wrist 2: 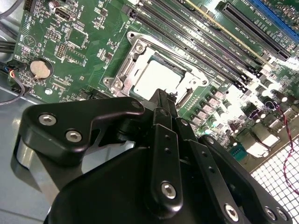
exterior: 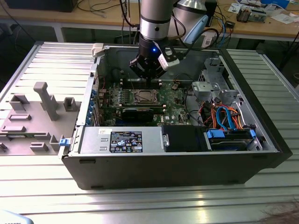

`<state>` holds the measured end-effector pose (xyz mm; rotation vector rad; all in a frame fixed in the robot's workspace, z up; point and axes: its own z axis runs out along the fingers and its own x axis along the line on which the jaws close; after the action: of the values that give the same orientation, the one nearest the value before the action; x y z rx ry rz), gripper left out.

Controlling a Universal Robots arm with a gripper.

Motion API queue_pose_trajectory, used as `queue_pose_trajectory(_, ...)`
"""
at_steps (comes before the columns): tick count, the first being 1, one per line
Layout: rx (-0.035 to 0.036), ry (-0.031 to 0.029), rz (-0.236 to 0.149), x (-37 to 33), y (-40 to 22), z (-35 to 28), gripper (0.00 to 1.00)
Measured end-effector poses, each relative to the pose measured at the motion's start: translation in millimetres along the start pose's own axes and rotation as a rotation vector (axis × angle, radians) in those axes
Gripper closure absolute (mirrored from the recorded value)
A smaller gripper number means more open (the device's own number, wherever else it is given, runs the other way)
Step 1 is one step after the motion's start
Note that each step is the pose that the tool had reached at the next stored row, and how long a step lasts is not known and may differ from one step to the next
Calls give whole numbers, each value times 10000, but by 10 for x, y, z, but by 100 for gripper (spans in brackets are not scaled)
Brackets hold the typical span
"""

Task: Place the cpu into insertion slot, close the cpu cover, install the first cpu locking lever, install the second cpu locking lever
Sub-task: 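Install the first cpu locking lever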

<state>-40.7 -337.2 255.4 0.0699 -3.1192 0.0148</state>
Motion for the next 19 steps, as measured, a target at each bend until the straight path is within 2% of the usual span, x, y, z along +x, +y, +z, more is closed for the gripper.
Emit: queue_pose_trajectory(19, 2, 1, 0, 10, 0, -27, 89)
